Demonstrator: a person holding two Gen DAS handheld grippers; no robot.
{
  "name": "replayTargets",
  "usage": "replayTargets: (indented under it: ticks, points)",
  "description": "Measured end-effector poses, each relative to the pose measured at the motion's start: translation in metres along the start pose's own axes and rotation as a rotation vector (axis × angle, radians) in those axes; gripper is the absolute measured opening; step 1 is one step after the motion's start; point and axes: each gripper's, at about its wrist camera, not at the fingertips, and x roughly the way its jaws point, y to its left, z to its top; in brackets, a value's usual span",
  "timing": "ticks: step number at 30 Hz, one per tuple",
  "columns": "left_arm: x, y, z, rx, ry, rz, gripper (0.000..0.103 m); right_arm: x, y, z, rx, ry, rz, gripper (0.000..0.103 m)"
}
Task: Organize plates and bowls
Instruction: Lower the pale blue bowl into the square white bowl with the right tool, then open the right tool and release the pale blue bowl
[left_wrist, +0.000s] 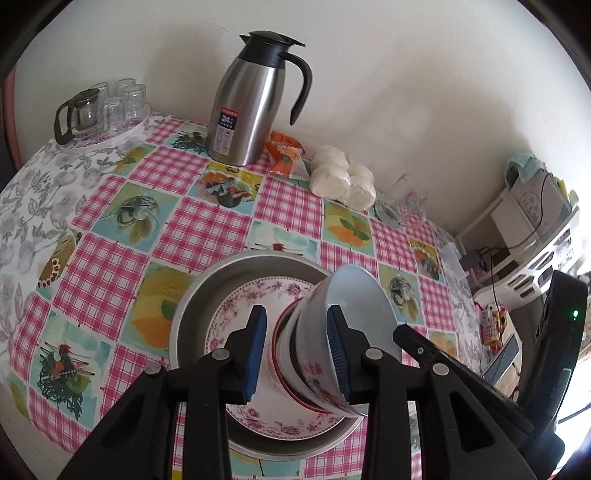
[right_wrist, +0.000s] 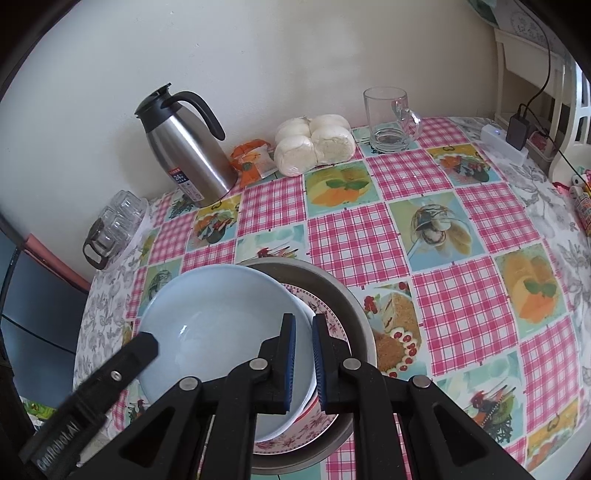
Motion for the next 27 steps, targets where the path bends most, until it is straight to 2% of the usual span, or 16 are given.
replayTargets:
  ticks: [10, 14, 25, 27]
  points:
    - [0.022, 0.012, -0.004, -0.062, 0.037, -0.026, 0.035, 0.000, -0.003, 0.000, 0.007, 0.005, -0.004, 0.012]
    - [0.029, 0.020, -0.004, -0.103, 0.052, -0.058, 0.035, 0.001, -0.003, 0.000, 0.010, 0.012, -0.001, 0.012]
    - [0.014, 0.014, -0.004, -0.065, 0.045, -0.055, 0.035, -0.004, 0.000, -0.002, -0.004, 0.006, -0.013, 0.012]
    - [0.010, 0.014, -0.003, -0.061, 0.038, -0.058, 0.039, -0.005, 0.001, -0.002, -0.012, 0.007, -0.018, 0.012]
